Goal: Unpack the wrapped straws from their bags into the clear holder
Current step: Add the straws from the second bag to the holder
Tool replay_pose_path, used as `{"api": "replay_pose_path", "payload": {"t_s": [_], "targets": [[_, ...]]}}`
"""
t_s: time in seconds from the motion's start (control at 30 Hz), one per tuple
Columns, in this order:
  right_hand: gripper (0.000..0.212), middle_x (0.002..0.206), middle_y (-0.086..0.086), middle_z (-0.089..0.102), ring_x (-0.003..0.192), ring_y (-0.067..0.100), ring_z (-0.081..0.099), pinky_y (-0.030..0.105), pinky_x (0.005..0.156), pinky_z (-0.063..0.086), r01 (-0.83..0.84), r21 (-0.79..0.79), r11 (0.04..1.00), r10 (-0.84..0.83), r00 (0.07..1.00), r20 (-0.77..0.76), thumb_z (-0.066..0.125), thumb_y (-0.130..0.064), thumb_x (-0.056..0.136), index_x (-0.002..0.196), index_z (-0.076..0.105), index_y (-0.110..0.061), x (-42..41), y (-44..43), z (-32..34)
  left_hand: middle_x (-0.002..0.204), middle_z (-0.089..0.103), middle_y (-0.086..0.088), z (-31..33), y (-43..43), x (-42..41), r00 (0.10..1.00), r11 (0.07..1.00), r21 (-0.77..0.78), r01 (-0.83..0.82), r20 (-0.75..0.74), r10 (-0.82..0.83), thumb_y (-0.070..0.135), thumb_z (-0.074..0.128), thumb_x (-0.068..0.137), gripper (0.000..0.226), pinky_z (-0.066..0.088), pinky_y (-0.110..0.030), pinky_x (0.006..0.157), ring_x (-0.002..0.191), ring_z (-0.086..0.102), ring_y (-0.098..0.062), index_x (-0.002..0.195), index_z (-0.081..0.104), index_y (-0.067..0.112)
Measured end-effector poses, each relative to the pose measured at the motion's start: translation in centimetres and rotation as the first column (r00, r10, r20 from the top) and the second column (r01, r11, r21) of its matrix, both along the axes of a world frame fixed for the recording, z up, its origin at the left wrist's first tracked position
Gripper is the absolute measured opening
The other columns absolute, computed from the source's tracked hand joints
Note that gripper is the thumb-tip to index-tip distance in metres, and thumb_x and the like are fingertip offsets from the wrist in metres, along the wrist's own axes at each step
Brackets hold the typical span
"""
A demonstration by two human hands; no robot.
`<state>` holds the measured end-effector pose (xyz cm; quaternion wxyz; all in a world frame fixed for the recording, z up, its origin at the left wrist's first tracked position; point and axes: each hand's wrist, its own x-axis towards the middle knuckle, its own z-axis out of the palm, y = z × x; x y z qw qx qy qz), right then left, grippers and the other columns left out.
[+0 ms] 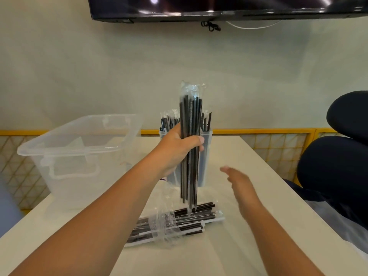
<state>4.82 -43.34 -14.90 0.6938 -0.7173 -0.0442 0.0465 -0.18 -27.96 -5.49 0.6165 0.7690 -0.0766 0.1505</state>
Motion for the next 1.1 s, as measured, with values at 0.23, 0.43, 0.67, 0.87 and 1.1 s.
{"api": "replay_pose_path", "payload": {"t_s": [0.23,0.43,0.67,0.87,1.1], "targets": [[0.025,0.091,-0.008,0.066,0.077,-0.005,0.06,0.009,0.06,0.043,-0.25,-0.272,0.929,0.357,0.797,0.487,0.067,-0.039,0.079,0.098,0.064,-0.022,-3.2,1.2,14.9,0.052,0.055,0.009,1.1,-0.8,-0.5,0.992,1.0,0.017,-0.012,0.124,0.009,0.006,0.066,0.082,0.019,0.045,-0.018,0.054,0.05,0.053,-0.004,0.073,0.054,0.019],[0.026,0.067,0.005,0.057,0.065,0.015,0.06,0.027,0.063,0.05,-0.238,-0.42,0.876,0.433,0.769,0.469,0.078,-0.023,0.071,0.076,0.06,-0.004,-3.6,4.5,17.7,0.044,0.051,0.008,1.6,-0.7,-0.5,0.992,0.999,-0.01,-0.046,0.114,0.046,0.005,0.069,0.078,0.026,0.04,-0.024,0.054,0.044,0.049,-0.007,0.061,0.053,0.017],[0.036,0.048,-0.006,0.032,0.039,0.009,0.033,0.017,0.042,0.031,-0.093,-0.293,0.952,0.246,0.801,0.546,0.067,-0.01,0.074,0.054,0.037,-0.016,-3.1,6.4,19.1,0.056,0.059,0.005,0.8,-0.1,-0.2,0.995,0.995,-0.041,-0.088,0.039,0.09,0.011,0.074,0.075,0.016,0.05,-0.032,0.069,0.059,0.058,-0.012,0.077,0.058,0.013],[0.018,0.069,0.005,0.047,0.067,0.02,0.05,0.032,0.064,0.044,-0.17,-0.243,0.955,0.271,0.835,0.479,0.068,-0.016,0.076,0.073,0.05,-0.013,-1.7,7.1,20.7,0.064,0.056,-0.001,-0.1,1.2,0.3,0.987,0.986,0.063,-0.158,-0.005,0.158,0.018,0.07,0.08,0.018,0.045,-0.022,0.06,0.061,0.055,-0.012,0.076,0.052,0.017],[0.016,0.069,0.003,0.046,0.064,0.017,0.049,0.028,0.059,0.044,-0.016,-0.191,0.981,0.134,0.769,0.625,0.064,-0.014,0.076,0.071,0.049,-0.013,0.0,8.5,23.7,0.089,0.064,0.008,2.0,2.8,3.3,0.967,0.977,-0.001,-0.215,0.139,0.213,0.026,0.075,0.076,0.032,0.048,-0.015,0.069,0.085,0.061,-0.009,0.102,0.057,0.022]]}}
